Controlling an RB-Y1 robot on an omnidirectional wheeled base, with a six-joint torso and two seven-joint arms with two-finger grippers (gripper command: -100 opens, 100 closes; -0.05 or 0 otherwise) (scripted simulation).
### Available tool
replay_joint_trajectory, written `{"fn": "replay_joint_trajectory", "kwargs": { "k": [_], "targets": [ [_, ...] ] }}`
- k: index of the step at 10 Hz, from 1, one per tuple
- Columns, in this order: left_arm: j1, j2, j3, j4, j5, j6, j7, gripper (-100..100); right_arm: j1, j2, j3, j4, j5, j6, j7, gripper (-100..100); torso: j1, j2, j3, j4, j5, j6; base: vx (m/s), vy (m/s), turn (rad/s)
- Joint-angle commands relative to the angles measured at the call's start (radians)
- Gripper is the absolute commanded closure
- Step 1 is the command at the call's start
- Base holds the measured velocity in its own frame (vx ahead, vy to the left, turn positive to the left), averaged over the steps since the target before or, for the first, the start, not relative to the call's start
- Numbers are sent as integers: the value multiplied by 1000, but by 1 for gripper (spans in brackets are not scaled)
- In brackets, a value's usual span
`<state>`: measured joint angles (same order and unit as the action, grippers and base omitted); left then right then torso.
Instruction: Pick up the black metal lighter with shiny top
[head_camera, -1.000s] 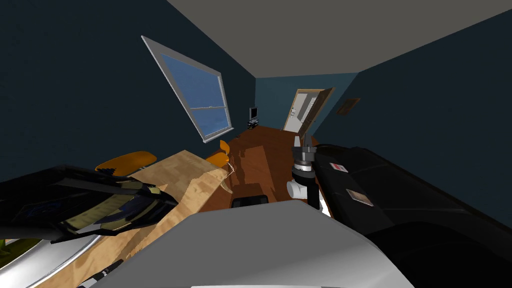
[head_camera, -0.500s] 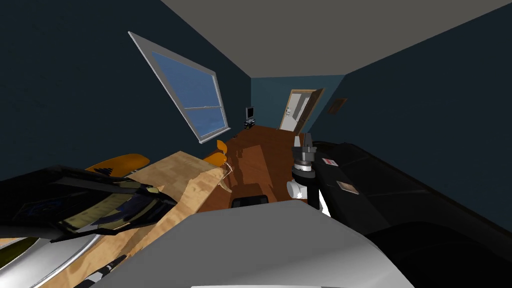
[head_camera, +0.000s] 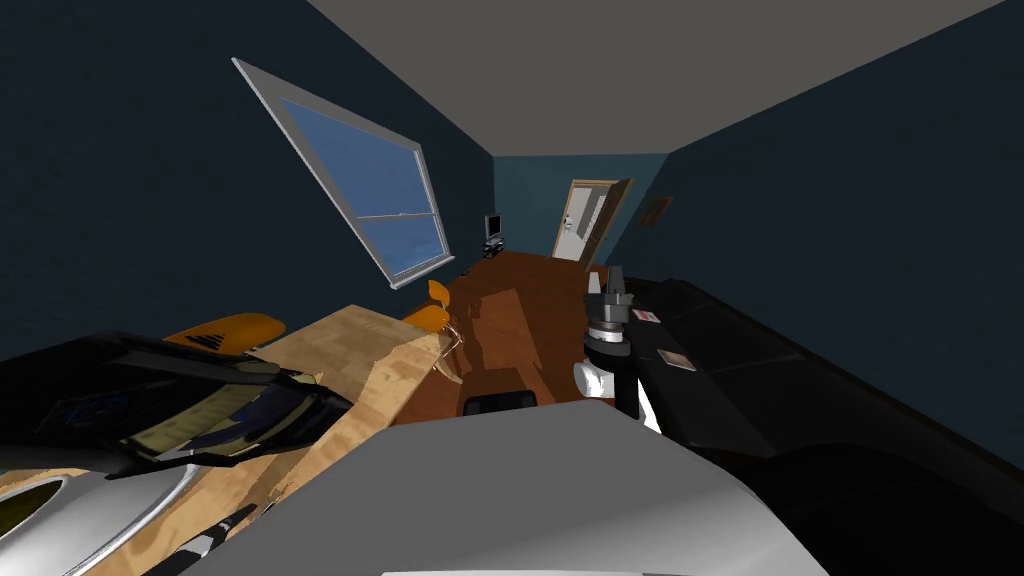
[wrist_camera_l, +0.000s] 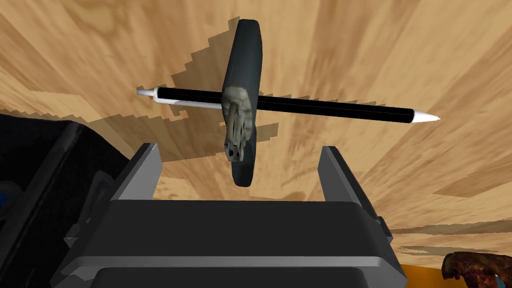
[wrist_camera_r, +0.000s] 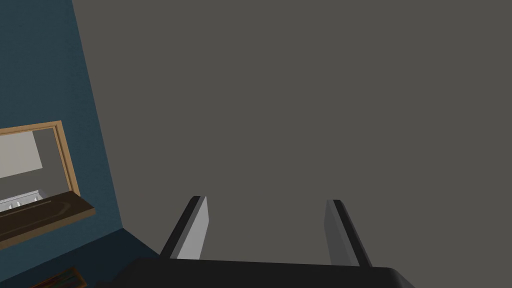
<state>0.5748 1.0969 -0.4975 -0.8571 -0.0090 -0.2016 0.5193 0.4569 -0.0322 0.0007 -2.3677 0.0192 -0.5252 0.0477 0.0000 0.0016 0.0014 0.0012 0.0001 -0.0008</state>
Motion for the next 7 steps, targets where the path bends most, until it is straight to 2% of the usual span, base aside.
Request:
{"fn": "replay_joint_trajectory", "kwargs": {
  "k": [1,2,4,5,6,7],
  "targets": [
    [-30,19,-50,-11,50,40,-33,-100,0,0,0,0,0,0,0,0,0,0,0,0,0,0,-124,-1,-334],
    [-30,19,-68,-11,79,40,-33,-100,0,0,0,0,0,0,0,0,0,5,2,1,0,2,-158,23,-201],
    [-30,19,-68,-11,141,40,-33,-100,0,0,0,0,0,0,0,0,1,6,3,1,0,0,-54,-3,-3],
    [-60,39,-116,-24,171,80,-66,-100,0,0,0,0,0,0,0,0,0,2,1,1,0,0,-105,-26,-311],
    [-60,39,-135,-24,202,80,-66,-100,0,0,0,0,0,0,0,0,-1,4,2,1,0,2,-134,-12,-231],
    [-60,39,-135,-24,233,80,-66,-100,0,0,0,0,0,0,0,0,-1,6,4,1,0,0,-91,1,-14]
  ]
}}
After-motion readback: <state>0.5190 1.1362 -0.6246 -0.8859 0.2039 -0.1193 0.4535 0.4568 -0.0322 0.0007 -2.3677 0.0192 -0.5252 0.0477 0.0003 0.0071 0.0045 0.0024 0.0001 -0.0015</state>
